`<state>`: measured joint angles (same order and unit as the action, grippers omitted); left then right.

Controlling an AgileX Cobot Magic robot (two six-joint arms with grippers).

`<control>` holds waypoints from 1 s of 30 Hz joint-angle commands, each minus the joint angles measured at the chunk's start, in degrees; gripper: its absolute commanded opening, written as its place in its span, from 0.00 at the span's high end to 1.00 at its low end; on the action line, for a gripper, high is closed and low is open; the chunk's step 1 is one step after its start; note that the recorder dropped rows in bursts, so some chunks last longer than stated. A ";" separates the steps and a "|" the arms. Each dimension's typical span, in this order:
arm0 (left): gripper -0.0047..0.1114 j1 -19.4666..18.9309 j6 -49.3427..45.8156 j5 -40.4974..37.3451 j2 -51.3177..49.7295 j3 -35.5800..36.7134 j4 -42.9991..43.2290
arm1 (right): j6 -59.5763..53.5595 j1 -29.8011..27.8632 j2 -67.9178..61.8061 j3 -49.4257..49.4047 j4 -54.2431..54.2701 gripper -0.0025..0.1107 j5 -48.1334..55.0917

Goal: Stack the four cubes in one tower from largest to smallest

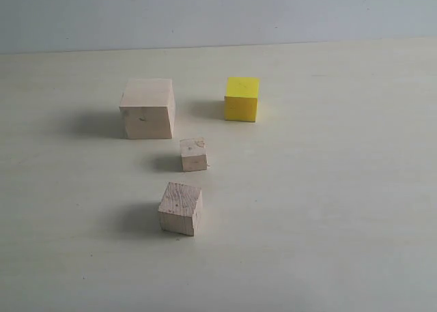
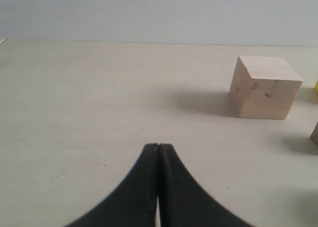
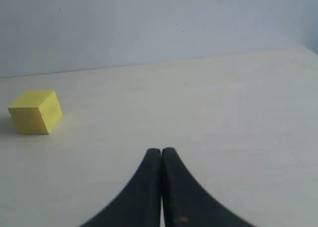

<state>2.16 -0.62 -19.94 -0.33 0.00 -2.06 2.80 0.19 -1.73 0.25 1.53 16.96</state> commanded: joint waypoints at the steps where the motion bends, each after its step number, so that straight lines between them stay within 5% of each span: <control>1: 0.96 0.26 0.02 10.80 0.33 0.00 -0.05 | 0.16 -0.17 0.37 -0.25 -0.01 0.98 -9.86; 6: 0.96 0.26 0.20 23.89 0.33 0.00 -0.05 | 0.16 -0.17 0.37 -0.25 -0.01 0.98 -23.35; 15: 0.96 0.26 0.20 21.93 0.33 0.00 -0.05 | 0.16 -0.17 0.37 -0.25 -0.01 0.98 -26.86; 23: 0.96 0.26 3.52 30.43 0.33 0.00 -0.16 | 0.48 -0.19 0.37 -0.25 1.72 0.98 -44.95; 30: 0.96 0.26 8.60 24.89 -4.08 -6.02 -0.16 | 0.48 -0.17 -1.26 8.51 5.43 0.98 -38.13</control>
<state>2.16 6.30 5.71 -1.62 -2.74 -2.06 3.21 0.19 -1.83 5.04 6.58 -23.45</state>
